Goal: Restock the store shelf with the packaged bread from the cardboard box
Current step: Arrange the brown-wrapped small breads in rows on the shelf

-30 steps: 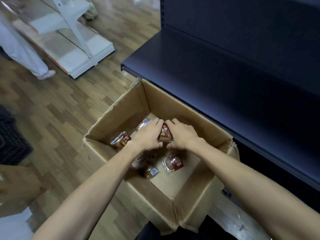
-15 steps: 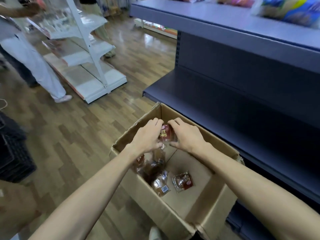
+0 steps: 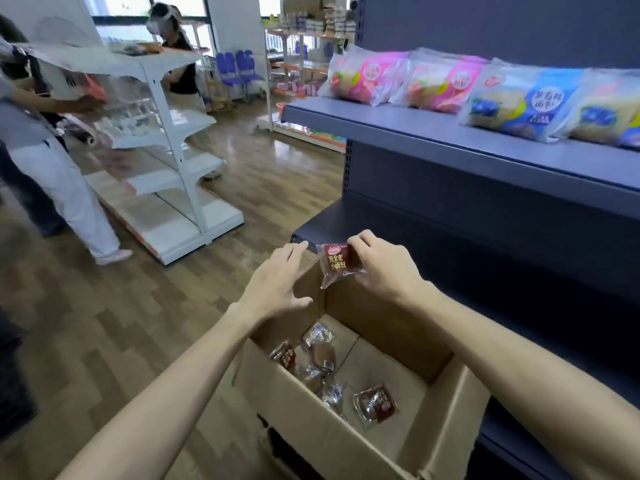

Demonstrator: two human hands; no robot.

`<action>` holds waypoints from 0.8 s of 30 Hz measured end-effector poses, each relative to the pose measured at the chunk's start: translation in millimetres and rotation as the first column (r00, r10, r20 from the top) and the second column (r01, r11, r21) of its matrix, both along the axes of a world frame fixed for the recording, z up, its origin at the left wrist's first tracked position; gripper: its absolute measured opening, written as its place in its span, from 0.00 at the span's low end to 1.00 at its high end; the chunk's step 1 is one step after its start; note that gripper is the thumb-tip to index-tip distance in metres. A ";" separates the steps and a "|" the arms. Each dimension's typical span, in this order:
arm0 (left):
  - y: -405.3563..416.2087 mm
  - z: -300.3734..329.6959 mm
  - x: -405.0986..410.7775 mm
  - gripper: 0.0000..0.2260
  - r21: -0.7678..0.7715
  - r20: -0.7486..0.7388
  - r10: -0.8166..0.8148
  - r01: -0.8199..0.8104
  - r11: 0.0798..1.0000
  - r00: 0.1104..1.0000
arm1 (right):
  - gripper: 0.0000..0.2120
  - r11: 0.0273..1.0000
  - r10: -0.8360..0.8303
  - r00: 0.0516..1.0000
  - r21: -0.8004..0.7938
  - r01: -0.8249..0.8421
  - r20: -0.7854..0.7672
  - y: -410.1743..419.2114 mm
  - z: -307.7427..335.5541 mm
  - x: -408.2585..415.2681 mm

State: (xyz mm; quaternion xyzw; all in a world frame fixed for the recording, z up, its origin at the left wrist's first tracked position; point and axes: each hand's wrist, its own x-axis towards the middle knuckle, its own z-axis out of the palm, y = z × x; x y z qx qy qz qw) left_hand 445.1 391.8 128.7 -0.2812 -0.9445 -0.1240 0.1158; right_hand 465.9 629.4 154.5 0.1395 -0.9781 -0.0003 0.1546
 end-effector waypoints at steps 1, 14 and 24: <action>-4.2 2.8 0.5 0.48 0.008 -0.007 0.002 -0.002 1.000 1.000 | 0.25 1.000 -0.010 1.000 0.006 0.010 -0.010 0.2 6.9 0.0; -4.6 75.3 -8.1 0.43 0.104 -0.182 -0.026 0.045 0.994 0.983 | 0.24 0.997 -0.058 0.971 0.034 0.068 -0.232 14.1 132.5 -12.7; 118.7 178.4 -8.9 0.41 0.186 -0.359 -0.180 0.260 0.948 0.916 | 0.22 0.985 -0.173 0.904 -0.045 0.169 -0.392 127.9 206.9 35.0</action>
